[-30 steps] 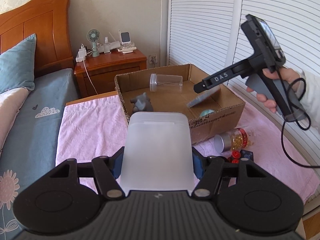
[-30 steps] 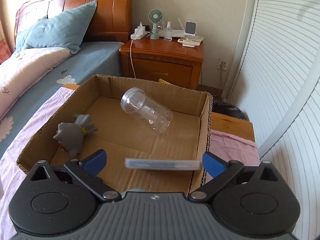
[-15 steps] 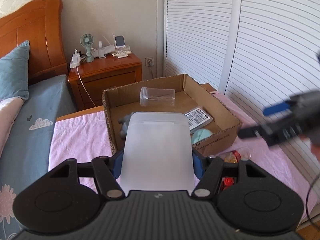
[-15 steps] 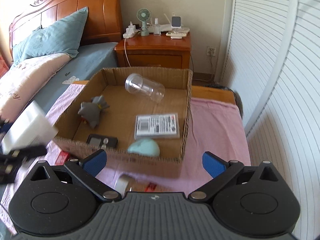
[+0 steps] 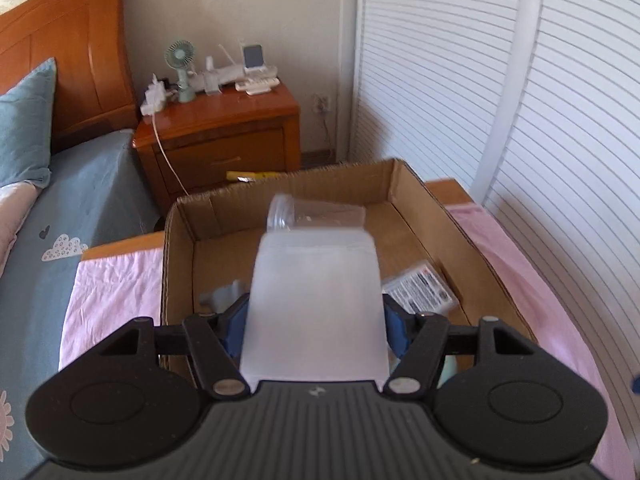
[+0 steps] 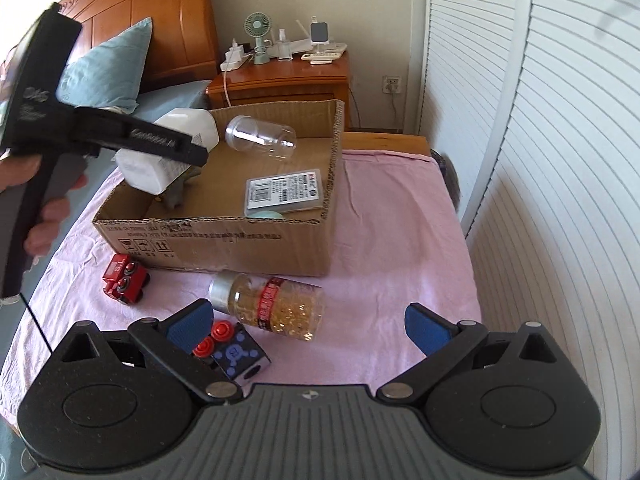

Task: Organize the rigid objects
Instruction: 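Lower the white container into the box and open the left tool, then grasp the red toy train with the left tool while the right tool approaches the black cube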

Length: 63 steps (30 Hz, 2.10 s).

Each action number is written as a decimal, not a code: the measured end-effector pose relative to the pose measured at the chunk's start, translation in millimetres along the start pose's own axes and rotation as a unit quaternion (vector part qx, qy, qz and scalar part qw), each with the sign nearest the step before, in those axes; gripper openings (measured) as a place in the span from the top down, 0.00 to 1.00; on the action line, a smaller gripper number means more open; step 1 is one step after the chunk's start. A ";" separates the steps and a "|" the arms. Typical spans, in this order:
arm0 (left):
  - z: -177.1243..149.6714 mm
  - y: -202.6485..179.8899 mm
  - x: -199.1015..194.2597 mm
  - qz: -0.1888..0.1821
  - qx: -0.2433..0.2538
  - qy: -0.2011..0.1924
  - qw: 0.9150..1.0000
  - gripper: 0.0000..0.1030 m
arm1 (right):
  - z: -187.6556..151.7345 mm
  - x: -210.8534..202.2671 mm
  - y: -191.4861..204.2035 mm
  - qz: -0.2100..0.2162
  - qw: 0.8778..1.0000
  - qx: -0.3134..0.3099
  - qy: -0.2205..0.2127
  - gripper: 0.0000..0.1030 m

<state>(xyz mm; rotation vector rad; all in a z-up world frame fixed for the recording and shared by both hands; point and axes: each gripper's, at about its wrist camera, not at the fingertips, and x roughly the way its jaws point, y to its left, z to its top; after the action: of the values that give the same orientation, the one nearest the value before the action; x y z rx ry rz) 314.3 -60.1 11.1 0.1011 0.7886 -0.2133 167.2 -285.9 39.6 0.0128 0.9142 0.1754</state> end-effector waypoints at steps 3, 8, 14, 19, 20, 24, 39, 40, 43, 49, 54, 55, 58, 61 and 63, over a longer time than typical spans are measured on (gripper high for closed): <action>4.2 -1.7 2.4 0.020 -0.001 -0.011 1.000 0.09 | -1.4 -2.1 -8.4 0.002 1.000 0.009 -0.003 0.00; 4.3 3.5 -14.5 0.012 -0.005 -0.004 1.000 0.09 | -5.4 -3.8 -11.7 0.005 1.000 0.012 -0.006 0.00; -6.3 11.1 -45.9 0.016 0.002 0.002 1.000 0.06 | -8.4 -7.0 -5.4 0.006 1.000 0.009 -0.007 0.00; -29.3 18.9 -71.2 0.025 0.012 0.002 1.000 0.04 | -11.9 -12.1 0.1 0.008 1.000 0.015 -0.006 0.00; -35.2 20.4 -75.3 0.027 0.010 0.004 1.000 0.04 | -13.1 -12.8 0.5 0.008 1.000 0.020 -0.004 0.00; -62.2 25.1 -93.8 0.027 0.001 0.005 1.000 0.04 | -19.9 -13.6 3.3 0.009 0.999 0.031 0.003 0.00; -142.2 20.3 -105.6 0.075 -0.011 -0.019 0.997 0.03 | -55.9 21.5 33.9 0.016 0.999 -0.030 -0.004 0.00; -147.0 21.8 -104.0 0.071 -0.016 -0.016 0.997 0.03 | -59.2 27.1 35.4 0.019 0.999 -0.037 0.003 0.00; -153.7 26.0 -95.2 0.065 -0.022 -0.003 0.998 0.03 | -68.4 42.8 39.9 0.016 0.998 -0.057 0.026 0.00; -164.6 33.0 -73.4 0.054 -0.041 0.020 0.998 0.03 | -81.2 56.5 44.5 0.003 0.995 -0.094 0.030 0.00; -167.3 39.9 -51.5 0.053 -0.065 0.035 0.996 0.03 | -82.9 58.2 42.9 0.010 0.995 -0.101 0.020 0.00; -167.7 41.4 -47.2 0.051 -0.071 0.039 0.995 0.03 | -83.5 58.3 42.7 0.011 0.995 -0.102 0.018 0.00; -169.4 44.8 -36.0 0.046 -0.087 0.051 0.994 0.03 | -86.1 57.1 41.5 0.012 0.995 -0.102 0.009 0.00; -170.4 44.7 -29.5 0.055 -0.094 0.053 0.993 0.01 | -88.5 56.2 41.3 0.014 0.995 -0.103 0.001 0.00; -169.9 42.7 -27.3 0.061 -0.093 0.047 0.993 0.00 | -89.2 56.0 41.1 0.015 0.994 -0.104 -0.002 0.00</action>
<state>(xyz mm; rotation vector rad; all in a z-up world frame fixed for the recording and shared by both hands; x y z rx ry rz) 187.6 14.5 -88.2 -0.0159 0.8895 -0.0182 124.3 -242.4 -55.4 -0.1666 0.8882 0.2979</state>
